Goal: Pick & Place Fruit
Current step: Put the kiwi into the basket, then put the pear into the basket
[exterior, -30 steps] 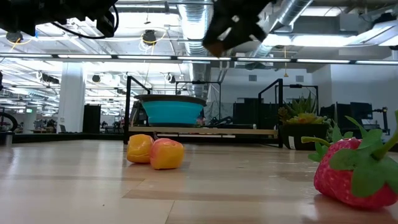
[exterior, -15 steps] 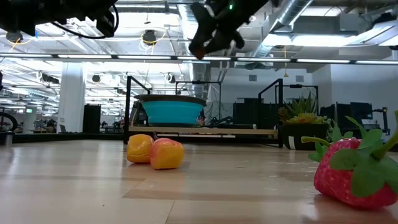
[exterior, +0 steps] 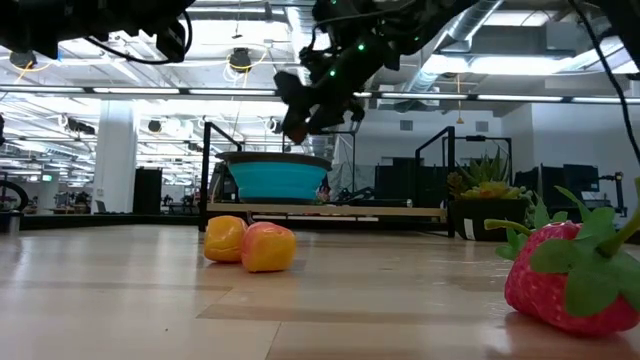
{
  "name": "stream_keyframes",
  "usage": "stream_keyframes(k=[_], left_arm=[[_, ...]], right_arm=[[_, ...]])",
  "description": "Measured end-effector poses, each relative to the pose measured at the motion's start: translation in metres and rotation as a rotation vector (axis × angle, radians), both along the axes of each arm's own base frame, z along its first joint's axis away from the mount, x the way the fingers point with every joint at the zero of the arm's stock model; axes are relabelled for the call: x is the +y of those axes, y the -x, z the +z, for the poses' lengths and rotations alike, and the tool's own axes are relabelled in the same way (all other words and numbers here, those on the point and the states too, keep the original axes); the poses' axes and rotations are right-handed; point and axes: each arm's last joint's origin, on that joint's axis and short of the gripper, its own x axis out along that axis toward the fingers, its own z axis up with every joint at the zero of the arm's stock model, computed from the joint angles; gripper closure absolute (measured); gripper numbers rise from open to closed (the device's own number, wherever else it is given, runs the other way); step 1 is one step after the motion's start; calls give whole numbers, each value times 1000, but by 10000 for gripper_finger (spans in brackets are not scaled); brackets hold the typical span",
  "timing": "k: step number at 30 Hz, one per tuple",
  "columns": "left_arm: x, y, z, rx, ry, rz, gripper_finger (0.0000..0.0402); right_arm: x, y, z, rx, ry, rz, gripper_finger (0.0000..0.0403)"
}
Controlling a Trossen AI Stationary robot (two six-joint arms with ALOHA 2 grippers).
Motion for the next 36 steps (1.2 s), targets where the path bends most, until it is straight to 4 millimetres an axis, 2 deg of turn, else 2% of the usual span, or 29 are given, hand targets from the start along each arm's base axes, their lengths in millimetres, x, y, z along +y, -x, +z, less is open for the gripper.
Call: stream_keyframes(k=[7, 12, 16, 22, 27, 36], left_arm=[[0, 0, 0, -2, 0, 0, 393], [0, 0, 0, -2, 0, 0, 393], [0, 0, 0, -2, 0, 0, 393], [0, 0, 0, -2, 0, 0, 393], [0, 0, 0, -1, 0, 0, 393], [0, 0, 0, -1, 0, 0, 393]], right_arm=[[-13, -9, -7, 15, -11, -14, 143], [-12, -6, 5, -6, -4, -9, 116], [-9, 1, 18, 7, 10, 7, 114], [16, 18, 44, 69, 16, 66, 143], [39, 32, 63, 116, 24, 128, 188], [81, 53, 77, 227, 18, 236, 281]])
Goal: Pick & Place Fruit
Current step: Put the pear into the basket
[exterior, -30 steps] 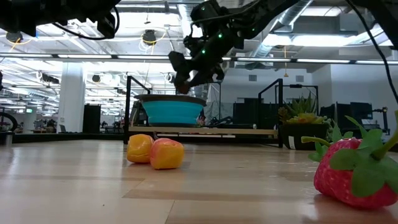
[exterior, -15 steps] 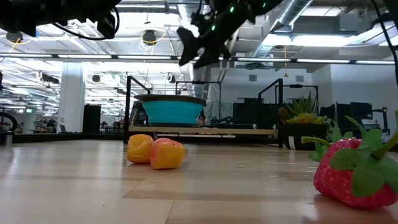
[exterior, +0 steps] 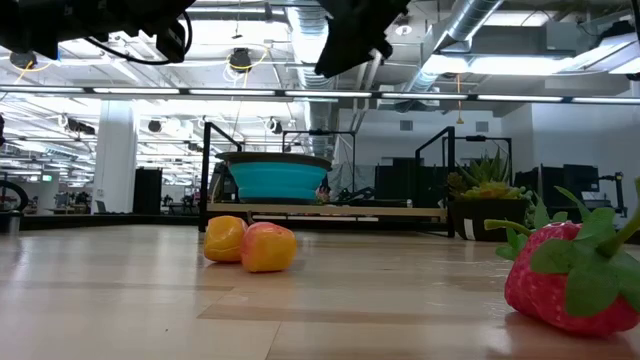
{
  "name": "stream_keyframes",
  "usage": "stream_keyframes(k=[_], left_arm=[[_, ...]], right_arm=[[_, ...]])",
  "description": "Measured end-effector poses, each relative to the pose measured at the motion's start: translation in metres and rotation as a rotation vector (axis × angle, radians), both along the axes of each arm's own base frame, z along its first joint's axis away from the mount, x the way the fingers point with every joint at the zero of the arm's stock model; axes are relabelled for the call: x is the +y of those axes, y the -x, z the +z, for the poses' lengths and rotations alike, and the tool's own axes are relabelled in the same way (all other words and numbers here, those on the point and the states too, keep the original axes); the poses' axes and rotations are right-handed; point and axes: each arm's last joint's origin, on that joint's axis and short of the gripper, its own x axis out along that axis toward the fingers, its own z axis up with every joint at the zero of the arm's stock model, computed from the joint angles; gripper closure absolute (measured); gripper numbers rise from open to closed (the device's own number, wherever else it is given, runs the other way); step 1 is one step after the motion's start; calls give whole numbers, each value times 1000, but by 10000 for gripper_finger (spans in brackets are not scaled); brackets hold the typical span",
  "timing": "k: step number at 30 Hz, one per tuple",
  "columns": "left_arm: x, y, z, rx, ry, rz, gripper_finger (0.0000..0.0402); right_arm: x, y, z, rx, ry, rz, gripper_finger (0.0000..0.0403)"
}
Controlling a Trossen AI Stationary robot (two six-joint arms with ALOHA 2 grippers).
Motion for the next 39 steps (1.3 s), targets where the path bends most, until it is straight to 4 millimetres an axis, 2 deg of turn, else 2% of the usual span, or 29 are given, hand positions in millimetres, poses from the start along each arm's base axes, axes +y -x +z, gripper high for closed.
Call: stream_keyframes(k=[8, 21, 39], left_arm=[[0, 0, 0, 0, 0, 0, 393], [0, 0, 0, 0, 0, 0, 393], [0, 0, -1, 7, 0, 0, 393]], right_arm=[[43, 25, 0, 143, -56, 61, 332], [94, 69, 17, 167, -195, 48, 387], [157, 120, 6, 247, -410, -172, 402]])
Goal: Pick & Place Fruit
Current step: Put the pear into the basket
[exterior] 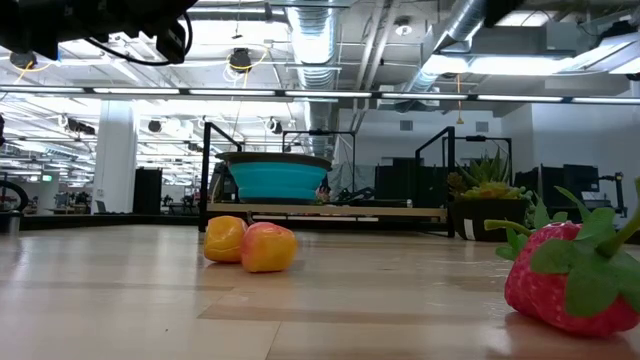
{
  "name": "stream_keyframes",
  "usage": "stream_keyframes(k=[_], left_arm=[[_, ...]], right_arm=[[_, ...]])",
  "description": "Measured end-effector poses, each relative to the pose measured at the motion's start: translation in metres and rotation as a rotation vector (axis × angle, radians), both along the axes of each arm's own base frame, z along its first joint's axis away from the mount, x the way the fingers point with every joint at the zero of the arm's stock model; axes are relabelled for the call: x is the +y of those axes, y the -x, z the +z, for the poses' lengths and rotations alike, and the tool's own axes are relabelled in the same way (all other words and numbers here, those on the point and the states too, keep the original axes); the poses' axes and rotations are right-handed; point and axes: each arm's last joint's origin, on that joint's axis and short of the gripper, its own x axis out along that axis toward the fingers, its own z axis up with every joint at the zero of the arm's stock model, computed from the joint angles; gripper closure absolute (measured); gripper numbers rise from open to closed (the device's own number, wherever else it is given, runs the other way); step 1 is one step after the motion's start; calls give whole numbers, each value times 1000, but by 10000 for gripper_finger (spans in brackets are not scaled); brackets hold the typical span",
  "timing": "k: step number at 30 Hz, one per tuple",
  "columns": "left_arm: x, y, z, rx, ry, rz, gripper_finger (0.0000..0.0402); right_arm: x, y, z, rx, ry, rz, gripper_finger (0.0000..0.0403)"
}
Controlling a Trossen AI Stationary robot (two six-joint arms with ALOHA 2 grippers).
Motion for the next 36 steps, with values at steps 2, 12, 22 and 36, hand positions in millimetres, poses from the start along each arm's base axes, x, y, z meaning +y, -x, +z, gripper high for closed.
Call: stream_keyframes(k=[2, 12, 22, 36], left_arm=[[0, 0, 0, 1, 0, 0, 393], [0, 0, 0, -3, -52, 7, 393], [0, 0, -1, 1, -52, 7, 393], [0, 0, -1, 3, -52, 6, 393]], right_arm=[[5, 8, -1, 25, -20, -52, 402], [28, 41, -5, 139, -161, -282, 403], [35, 59, -41, 307, -190, -392, 403], [24, 47, -97, 339, -309, -451, 403]])
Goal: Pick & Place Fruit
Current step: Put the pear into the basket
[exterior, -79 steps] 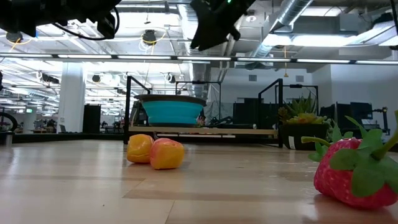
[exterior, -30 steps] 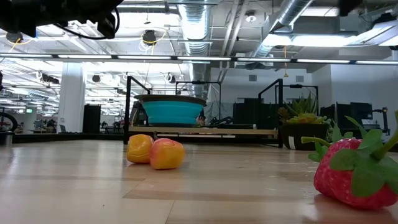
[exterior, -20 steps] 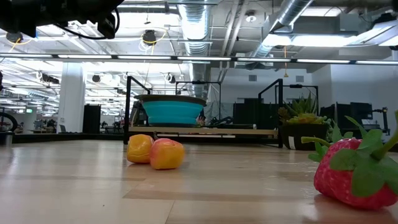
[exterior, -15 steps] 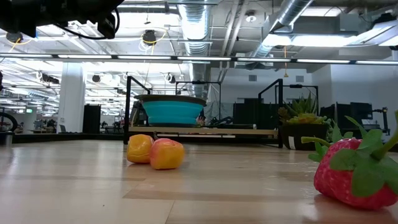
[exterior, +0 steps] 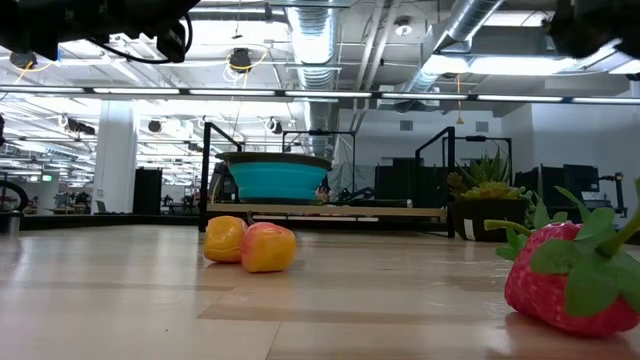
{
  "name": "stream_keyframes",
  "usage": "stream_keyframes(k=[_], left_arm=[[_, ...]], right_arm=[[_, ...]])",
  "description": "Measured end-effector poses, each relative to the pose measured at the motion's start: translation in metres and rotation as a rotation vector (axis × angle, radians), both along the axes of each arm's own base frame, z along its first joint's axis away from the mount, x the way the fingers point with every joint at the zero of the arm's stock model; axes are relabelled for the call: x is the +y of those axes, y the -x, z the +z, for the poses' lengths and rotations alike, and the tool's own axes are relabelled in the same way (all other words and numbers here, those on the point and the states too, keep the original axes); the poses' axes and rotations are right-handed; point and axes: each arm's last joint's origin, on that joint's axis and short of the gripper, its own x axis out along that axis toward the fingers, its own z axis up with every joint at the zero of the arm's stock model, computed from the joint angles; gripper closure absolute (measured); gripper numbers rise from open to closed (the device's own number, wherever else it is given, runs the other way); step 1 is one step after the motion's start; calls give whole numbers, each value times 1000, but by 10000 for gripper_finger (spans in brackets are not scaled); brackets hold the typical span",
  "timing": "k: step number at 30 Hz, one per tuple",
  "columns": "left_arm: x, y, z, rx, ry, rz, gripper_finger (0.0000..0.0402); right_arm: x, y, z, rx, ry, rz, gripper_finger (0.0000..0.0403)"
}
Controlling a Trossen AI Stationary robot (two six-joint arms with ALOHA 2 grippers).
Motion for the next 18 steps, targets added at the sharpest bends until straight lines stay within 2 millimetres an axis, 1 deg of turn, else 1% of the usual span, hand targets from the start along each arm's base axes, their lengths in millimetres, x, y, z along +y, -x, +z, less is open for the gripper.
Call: stream_keyframes(k=[5, 9, 13, 18], left_arm=[[0, 0, 0, 0, 0, 0, 393], [0, 0, 0, 0, 0, 0, 393], [0, 0, 0, 0, 0, 0, 393], [0, 0, 0, 1, 0, 0, 393]], right_arm=[[-2, -2, -19, -34, -27, 40, 403], [-5, 1, -26, -12, -15, 51, 403], [-12, 8, -28, -25, -51, 73, 403], [-28, 20, -27, -60, -74, 58, 403]])
